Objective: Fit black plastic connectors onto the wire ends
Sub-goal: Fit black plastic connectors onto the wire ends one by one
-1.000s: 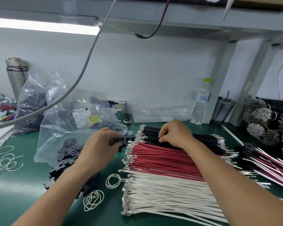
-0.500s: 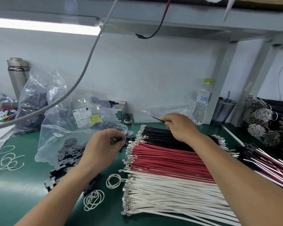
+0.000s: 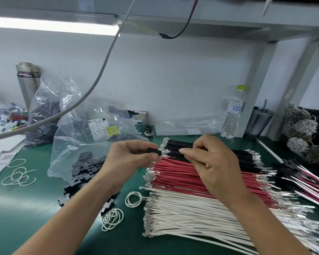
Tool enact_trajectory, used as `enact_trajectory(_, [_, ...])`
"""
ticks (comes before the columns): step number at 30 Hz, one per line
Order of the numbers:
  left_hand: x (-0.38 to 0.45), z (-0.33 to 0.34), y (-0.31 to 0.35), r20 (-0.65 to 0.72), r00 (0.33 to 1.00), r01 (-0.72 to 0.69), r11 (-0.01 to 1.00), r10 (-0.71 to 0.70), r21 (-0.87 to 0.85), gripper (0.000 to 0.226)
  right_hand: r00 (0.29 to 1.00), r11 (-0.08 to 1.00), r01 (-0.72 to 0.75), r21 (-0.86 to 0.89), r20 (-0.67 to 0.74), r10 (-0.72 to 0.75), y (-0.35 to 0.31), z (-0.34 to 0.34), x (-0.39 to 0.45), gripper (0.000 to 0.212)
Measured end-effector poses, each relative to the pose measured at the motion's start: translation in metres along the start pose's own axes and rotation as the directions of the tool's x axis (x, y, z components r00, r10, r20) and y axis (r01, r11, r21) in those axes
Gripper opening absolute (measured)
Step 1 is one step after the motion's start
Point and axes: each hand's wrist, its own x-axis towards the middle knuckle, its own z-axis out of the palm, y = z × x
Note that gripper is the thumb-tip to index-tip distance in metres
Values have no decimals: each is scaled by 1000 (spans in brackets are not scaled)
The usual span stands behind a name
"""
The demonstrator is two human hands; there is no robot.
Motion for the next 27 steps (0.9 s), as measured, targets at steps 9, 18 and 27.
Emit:
enact_trajectory(9, [-5, 8, 0, 85, 996, 25, 999, -22, -31, 30, 991, 979, -131, 157, 6, 132, -1, 3, -10, 15])
enact_trajectory(18, [-6, 9, 1, 120, 992, 35, 998, -29, -44, 35, 985, 968, -171, 185, 1, 174, 0, 4, -11, 13])
enact_trajectory(27, [-8, 13, -1, 124, 992, -42, 997, 33, 65, 28, 984, 984, -146, 101, 114, 134, -1, -1, -9, 11])
